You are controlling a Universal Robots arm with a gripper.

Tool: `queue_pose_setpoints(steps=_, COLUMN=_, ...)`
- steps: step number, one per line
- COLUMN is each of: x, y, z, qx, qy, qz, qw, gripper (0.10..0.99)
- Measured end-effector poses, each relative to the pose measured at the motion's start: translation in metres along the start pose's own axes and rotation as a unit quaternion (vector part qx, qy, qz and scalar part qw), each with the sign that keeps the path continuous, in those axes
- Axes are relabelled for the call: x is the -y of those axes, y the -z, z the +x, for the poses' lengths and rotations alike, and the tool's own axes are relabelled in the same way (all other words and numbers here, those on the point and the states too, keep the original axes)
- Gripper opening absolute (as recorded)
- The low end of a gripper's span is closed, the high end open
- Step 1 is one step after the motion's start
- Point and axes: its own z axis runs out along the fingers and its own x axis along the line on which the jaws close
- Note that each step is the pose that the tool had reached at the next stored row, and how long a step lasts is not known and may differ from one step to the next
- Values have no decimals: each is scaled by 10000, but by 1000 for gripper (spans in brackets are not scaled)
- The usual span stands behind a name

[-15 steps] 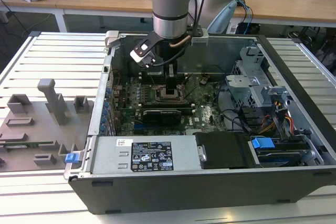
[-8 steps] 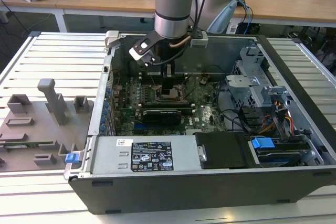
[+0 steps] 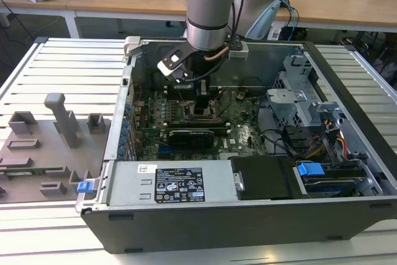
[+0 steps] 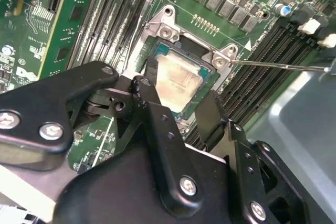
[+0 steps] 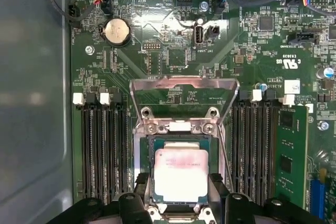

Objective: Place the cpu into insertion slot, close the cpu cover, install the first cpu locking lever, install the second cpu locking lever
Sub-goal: 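Place the cpu into insertion slot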

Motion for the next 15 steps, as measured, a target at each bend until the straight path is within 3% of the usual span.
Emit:
queue_pose_setpoints(steps=4, x=-5, y=-1, z=0, qx=0, qy=0, qz=0, qw=10000, gripper=569)
queue_pose_setpoints(steps=6, x=-7, y=-1, z=0, qx=0, qy=0, qz=0, qw=10000, gripper=757)
queue_pose_setpoints(steps=11, x=-8, y=-73, z=38, qx=-50, qy=6, qz=1, qw=10000, gripper=757)
queue_pose_setpoints(steps=15, x=-10, y=-113, z=46, qx=-56, qy=13, qz=1, qw=10000, gripper=757)
